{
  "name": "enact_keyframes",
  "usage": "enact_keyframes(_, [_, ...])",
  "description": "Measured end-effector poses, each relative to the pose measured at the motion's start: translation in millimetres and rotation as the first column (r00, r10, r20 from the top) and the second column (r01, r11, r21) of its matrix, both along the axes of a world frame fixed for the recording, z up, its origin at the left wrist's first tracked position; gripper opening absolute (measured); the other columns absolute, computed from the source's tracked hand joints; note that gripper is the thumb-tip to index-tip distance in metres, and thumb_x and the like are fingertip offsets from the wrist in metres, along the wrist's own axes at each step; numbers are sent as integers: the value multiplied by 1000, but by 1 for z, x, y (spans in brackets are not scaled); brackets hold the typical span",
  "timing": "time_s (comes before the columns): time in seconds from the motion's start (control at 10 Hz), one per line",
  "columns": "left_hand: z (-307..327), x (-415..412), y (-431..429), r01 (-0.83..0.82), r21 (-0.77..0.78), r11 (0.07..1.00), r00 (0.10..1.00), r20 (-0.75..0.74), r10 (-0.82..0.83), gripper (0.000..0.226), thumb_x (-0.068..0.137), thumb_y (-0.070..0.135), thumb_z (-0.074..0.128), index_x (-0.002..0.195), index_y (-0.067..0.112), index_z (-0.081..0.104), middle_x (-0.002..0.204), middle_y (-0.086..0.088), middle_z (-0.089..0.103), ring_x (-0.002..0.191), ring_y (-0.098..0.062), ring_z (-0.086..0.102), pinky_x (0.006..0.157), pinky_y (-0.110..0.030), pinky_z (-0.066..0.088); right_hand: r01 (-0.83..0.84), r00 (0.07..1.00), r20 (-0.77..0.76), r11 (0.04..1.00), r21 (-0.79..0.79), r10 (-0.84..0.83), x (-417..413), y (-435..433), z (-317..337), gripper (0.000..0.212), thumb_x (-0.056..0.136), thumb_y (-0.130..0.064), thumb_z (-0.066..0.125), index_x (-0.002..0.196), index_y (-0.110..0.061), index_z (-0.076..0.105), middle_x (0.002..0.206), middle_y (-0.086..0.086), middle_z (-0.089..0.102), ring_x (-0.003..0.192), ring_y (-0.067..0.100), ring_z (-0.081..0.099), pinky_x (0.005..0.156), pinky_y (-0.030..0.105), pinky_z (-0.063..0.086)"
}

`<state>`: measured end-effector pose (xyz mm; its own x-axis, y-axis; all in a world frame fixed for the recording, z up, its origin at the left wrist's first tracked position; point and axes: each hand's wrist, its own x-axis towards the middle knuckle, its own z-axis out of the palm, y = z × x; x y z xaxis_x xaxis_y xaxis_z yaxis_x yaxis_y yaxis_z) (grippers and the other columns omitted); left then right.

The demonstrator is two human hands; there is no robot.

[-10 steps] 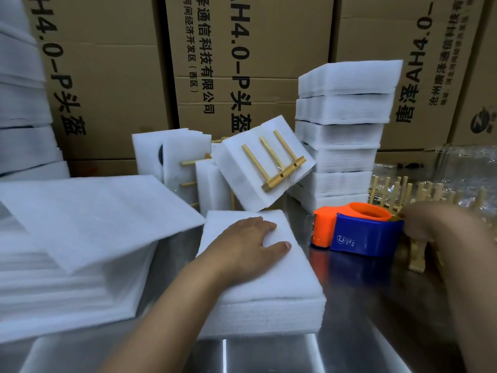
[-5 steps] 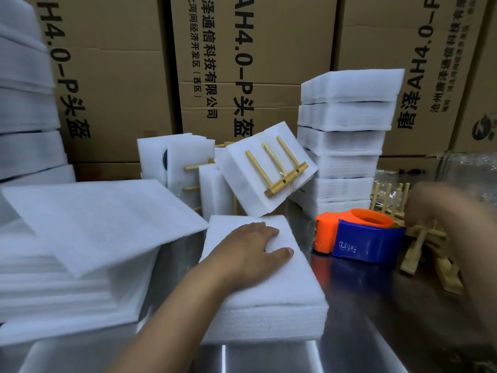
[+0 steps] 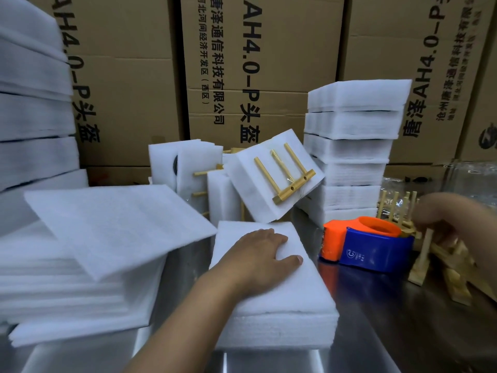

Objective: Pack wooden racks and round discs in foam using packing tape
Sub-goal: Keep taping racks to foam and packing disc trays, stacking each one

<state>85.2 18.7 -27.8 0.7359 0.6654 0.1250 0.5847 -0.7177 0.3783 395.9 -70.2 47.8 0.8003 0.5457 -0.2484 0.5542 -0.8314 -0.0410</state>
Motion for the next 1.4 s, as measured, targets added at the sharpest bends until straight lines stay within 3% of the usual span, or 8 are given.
enact_keyframes(0.2, [0,1,2,-3,-9,1000,1000,-17,3,66,89,63,37,147,32,27,158,8,13,144,-10,9,113,-26,7,36,999,-18,993,115,-34,10,-2,9,15,92,1,51,84,10,61,68,21,61,55,28,60,41,29,48])
enact_keyframes(0.3, [0,1,2,1,-3,1000,1000,-22,-1,66,90,62,37,147,32,27,158,7,14,144,-10,10,113,-26,7,60,997,-54,947,317,-46,18,-7,17,19,94,2,49,95,17,60,77,30,61,63,37,62,49,39,49])
enact_keyframes(0.5, [0,0,1,2,-9,1000,1000,-8,-2,65,89,62,38,146,32,28,157,8,15,144,-9,10,113,-26,7,96,995,-49,766,635,-84,34,-15,24,11,88,-1,60,94,8,65,90,27,66,80,39,66,78,49,56])
enact_keyframes(0.9, [1,1,0,3,7,1000,1000,-8,-3,64,90,62,38,146,32,28,157,8,15,144,-9,11,113,-26,8,40,999,-42,464,885,-6,27,-26,-1,5,87,-4,63,85,-8,65,83,14,66,81,30,65,81,44,54])
enact_keyframes(1.0, [1,0,0,3,3,1000,1000,-7,-3,64,90,61,38,146,32,27,157,8,15,144,-9,11,113,-25,8,80,995,-96,373,925,23,27,-27,-5,15,88,-3,61,103,-1,65,88,13,65,85,28,64,80,40,52])
enact_keyframes(1.2, [1,0,-1,3,7,1000,1000,-9,-3,64,90,61,38,146,32,27,158,7,15,143,-9,11,113,-25,8,-108,994,99,580,808,48,28,-30,-12,24,94,-4,48,110,-13,64,95,12,63,79,26,60,59,36,50])
enact_keyframes(1.3, [2,0,-2,1,3,1000,1000,-10,-1,64,90,61,38,146,33,27,158,7,14,144,-9,11,113,-25,8,-264,964,218,638,723,152,26,-30,-17,48,86,7,50,126,-21,57,118,10,57,94,30,57,63,39,51])
enact_keyframes(1.4, [2,0,-2,1,1,1000,1000,-10,-1,63,90,61,38,146,33,27,158,8,14,144,-9,10,113,-25,7,-522,799,557,722,454,227,18,-36,-21,76,74,3,64,138,-33,43,142,5,42,132,29,32,105,52,32])
